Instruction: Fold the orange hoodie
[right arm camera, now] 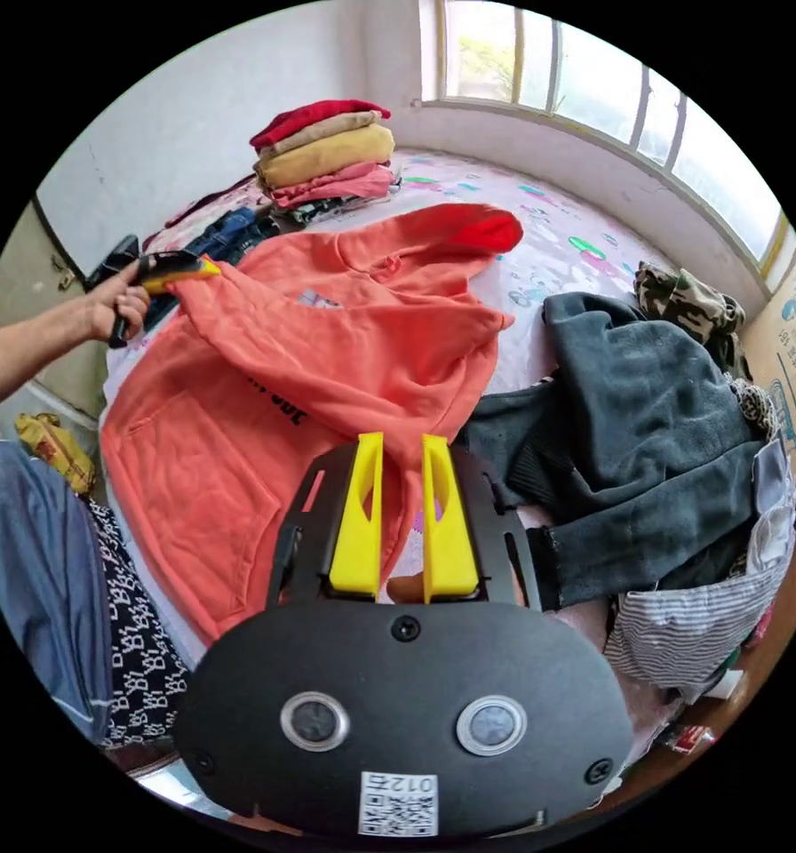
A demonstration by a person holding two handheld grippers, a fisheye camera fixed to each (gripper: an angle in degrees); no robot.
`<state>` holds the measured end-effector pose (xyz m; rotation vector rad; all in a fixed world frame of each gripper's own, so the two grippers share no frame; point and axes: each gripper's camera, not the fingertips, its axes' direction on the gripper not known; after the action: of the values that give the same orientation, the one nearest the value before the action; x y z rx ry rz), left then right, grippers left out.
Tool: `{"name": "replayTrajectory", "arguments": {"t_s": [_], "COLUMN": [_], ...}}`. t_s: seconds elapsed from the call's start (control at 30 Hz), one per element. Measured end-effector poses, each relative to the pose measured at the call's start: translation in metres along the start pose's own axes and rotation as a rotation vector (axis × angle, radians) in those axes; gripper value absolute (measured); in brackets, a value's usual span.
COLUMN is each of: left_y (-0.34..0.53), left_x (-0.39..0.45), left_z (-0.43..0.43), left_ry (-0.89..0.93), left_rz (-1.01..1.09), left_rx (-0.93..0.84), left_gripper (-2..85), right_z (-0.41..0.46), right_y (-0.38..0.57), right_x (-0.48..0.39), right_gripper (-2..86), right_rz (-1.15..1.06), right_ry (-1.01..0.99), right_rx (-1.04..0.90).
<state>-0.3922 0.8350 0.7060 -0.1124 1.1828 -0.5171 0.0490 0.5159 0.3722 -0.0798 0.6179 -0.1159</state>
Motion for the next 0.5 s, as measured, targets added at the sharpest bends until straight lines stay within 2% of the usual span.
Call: {"name": "replayTrajectory", "arguments": {"t_s": [0.17,0.27,0.33,0.37,0.43,0.5], "left_y": [0.015,0.028,0.04,0.043,0.056,0.066], "left_x": [0.008,0.01,0.015,0.017,0.027,0.037], "left_z": [-0.003,-0.006,-0.006,-0.006,-0.006,-0.006], "left_ry": [0.044,0.08,0.08,0.081,0.089,0.093], "left_rz": [0.134,0.158,0.19,0.202,0.253,0.298], "left_rx": [-0.011,-0.006,-0.018,-0.019,-0.021,-0.007], "left_gripper": [6.2,6.1,6.2,6.2,6.3,6.4], "right_z": [0.041,0.105,0.163,0.176,0.213,0.223], "right_y": [-0.12,-0.179,-0.2,-0.202,-0.201,-0.203], "right_x": [0.007,-0.012,-0.032,-0.036,-0.041,-0.031], "right_gripper": [9.6,11.1,10.7,10.2,3.0,1.9], "right_rz": [-0.302,-0.503,-0.629,-0.652,-0.698,-0.654], "right_ry": [0.026,-0.013,-0.062,-0.074,-0.122,-0.14], "right_rx": [-0.11,-0.272,-0.447,-0.49,-0.63,-0.674]}}
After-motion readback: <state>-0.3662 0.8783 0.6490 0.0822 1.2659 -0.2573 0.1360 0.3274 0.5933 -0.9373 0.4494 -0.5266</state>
